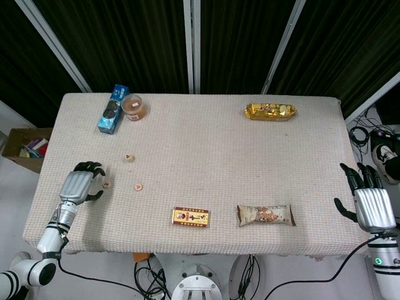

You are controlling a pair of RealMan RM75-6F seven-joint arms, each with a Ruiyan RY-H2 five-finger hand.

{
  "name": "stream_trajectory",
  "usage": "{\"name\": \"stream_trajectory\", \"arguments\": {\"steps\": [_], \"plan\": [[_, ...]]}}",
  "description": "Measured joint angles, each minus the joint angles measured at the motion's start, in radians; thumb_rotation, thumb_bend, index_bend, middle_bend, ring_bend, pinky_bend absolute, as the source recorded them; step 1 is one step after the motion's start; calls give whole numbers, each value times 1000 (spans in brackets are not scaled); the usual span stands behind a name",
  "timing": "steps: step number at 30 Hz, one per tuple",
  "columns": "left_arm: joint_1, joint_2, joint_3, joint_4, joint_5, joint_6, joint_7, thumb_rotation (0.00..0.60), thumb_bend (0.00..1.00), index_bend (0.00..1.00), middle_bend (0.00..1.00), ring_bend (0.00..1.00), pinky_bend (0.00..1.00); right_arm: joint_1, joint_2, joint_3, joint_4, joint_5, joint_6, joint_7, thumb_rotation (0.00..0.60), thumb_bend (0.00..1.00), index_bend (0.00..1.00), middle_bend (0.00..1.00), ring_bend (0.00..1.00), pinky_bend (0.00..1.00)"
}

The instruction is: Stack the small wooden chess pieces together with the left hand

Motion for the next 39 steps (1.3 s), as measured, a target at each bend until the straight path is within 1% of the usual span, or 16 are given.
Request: {"name": "stream_trajectory", "arguments": {"steps": [16,29,33,37,39], "plan": [[-22,-41,6,30,-31,-29,6,600,333,409,173,115,134,-6,-9,-6,24,-1,6,25,600,227,98,234,55,132],[-39,-70,5,67,-47,-40,25,600,354,425,172,115,134,-12,-10,-7,31,-2,15,35,600,226,97,234,55,131],[-42,-76,5,76,-54,-41,34,600,373,447,172,115,134,-12,-10,-7,30,0,13,35,600,226,98,234,55,132],[-43,-81,4,85,-56,-35,46,600,401,508,172,115,134,-11,-10,-7,29,1,11,33,600,226,98,234,55,132],[-44,-82,5,90,-57,-33,56,600,410,517,172,115,134,-10,-11,-7,28,1,10,32,600,226,98,234,55,132]]}}
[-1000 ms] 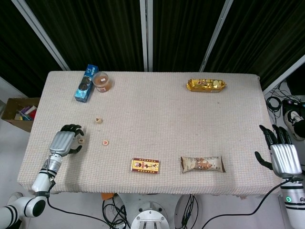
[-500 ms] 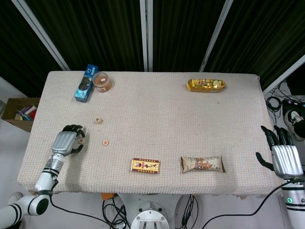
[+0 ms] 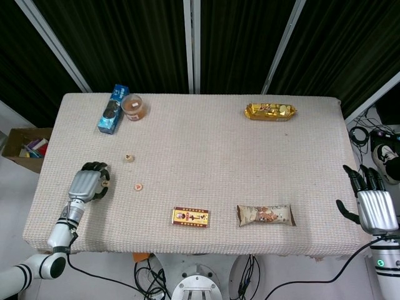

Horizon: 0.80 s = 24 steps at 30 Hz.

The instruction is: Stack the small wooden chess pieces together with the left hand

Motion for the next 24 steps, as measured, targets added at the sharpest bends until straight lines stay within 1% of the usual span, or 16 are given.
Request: {"name": "stream_trajectory", "arguments": {"steps": [3,8,11,14,20,24], "plan": [[-1,3,-3,-2,-5,1,7,600,410,517,172,115,135,0,0,0,-1,1,0,-1,600,226,98,235,55,132],[-2,38,-23,-51,-4,25,-8,600,407,517,172,115,134,-3,2,0,-5,-2,7,-5,600,225,98,235,55,132],[-11,70,-47,-97,2,38,-17,600,407,517,172,115,135,-3,3,1,-8,-3,10,-8,600,226,98,236,55,132],[-41,96,-76,-130,1,33,-15,600,406,517,172,115,134,-3,4,1,-11,-5,9,-11,600,226,98,236,55,132],[-120,89,-117,-139,-28,-33,18,600,403,515,172,115,135,-7,9,-1,-22,-4,13,-19,600,226,98,236,55,131],[-178,61,-137,-111,-83,-101,50,600,402,512,172,115,134,-12,14,-2,-29,-4,18,-24,600,227,98,236,55,132]]}}
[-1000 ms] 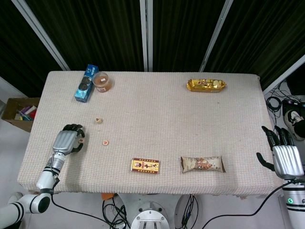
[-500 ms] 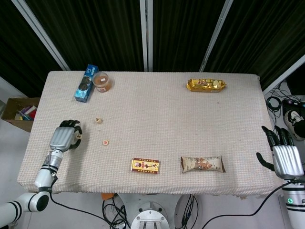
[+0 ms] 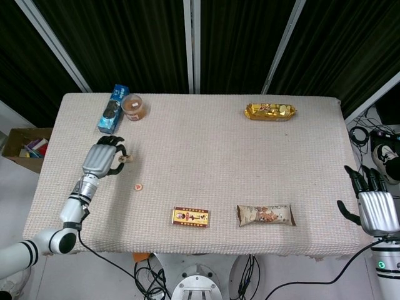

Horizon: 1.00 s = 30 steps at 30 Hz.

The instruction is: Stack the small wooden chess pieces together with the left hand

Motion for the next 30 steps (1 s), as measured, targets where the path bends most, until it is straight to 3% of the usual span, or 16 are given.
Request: {"name": "stream_trajectory", "arguments": {"steps": [13,30], "plan": [[-98,-95,-11,153,-155,-103,71,600,400,497,172,115,134,-9,1,-1,-4,6,6,-2,600,226,98,236,55,131],[-118,-105,6,175,-178,-105,55,600,392,473,172,115,134,-11,-5,2,7,13,3,7,600,226,98,238,54,133]]}}
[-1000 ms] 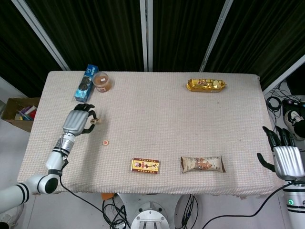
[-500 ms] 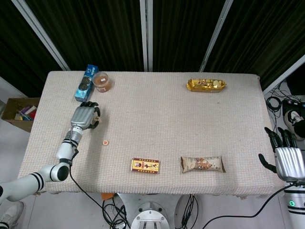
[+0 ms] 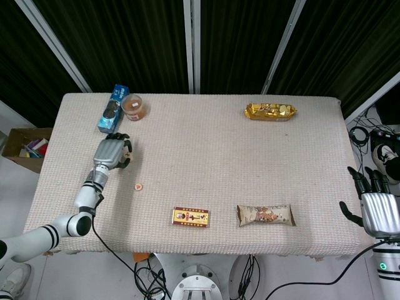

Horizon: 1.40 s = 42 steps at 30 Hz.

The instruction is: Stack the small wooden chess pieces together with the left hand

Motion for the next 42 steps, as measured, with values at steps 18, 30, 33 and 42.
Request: {"name": "stream_trajectory", "arguments": {"steps": [18,30,33,42], "plan": [[-12,3,18,-7,-27,6,24,600,383,446,167,115,134,-3,-5,2,13,2,2,15,600,229,98,255,54,132],[-18,5,25,-9,-39,6,31,600,383,427,163,115,133,-6,-5,3,15,4,3,19,600,231,98,267,53,132],[-19,5,26,-8,-43,5,31,600,384,423,163,115,133,-6,-5,3,15,5,3,20,600,233,98,278,53,131],[-18,6,33,-10,-50,6,34,600,383,421,161,115,133,-8,-8,4,19,5,5,25,600,234,98,281,53,132]]}}
